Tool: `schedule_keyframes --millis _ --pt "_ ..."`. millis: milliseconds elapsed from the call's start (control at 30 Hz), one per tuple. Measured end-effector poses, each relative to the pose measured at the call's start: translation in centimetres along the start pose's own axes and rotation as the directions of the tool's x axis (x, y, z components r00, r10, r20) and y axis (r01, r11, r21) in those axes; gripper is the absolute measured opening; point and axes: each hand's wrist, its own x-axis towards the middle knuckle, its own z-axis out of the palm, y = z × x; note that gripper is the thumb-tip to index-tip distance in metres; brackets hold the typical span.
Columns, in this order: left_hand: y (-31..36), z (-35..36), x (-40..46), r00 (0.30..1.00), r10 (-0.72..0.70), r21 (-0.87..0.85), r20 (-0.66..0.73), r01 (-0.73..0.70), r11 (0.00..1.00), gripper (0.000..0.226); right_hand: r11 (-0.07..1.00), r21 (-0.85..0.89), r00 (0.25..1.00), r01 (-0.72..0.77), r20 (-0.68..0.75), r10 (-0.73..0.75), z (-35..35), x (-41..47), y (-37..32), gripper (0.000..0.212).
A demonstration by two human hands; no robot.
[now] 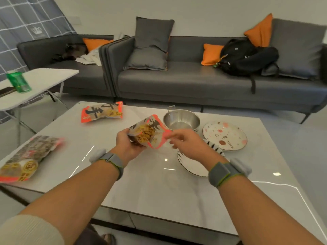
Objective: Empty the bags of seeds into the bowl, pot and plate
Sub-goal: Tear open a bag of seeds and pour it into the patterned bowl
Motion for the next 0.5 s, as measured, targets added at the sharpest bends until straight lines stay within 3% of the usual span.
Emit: schedule_keyframes --millis 167,300,400,500 --pt "-2.7 1.1 0.8 0.997 0.082 0.110 0.002 -0.082 0.991 0.045 0.952 -0.177 0.951 -0.251 -0.231 0.208 -2.8 -0.8 5.0 0.024" --pt "-3.8 1.3 2.6 0.999 0.029 0.120 0.033 -0.033 0.992 0.050 0.711 -0.419 0.820 -0.565 -0.382 0.426 -4.2 -1.7 7.9 0.037" --pt "-4.9 1.9 2.7 0.997 0.029 0.116 0.068 -0.037 0.993 0.046 0.576 -0.390 0.695 -0.719 -0.416 0.587 -4.6 -2.5 9.1 0.053" --pt "-5.2 2.0 2.8 0.996 0.019 0.115 0.087 -0.029 0.993 0.046 0.563 -0.400 0.687 -0.723 -0.336 0.644 -4.8 -2.5 10.4 0.040"
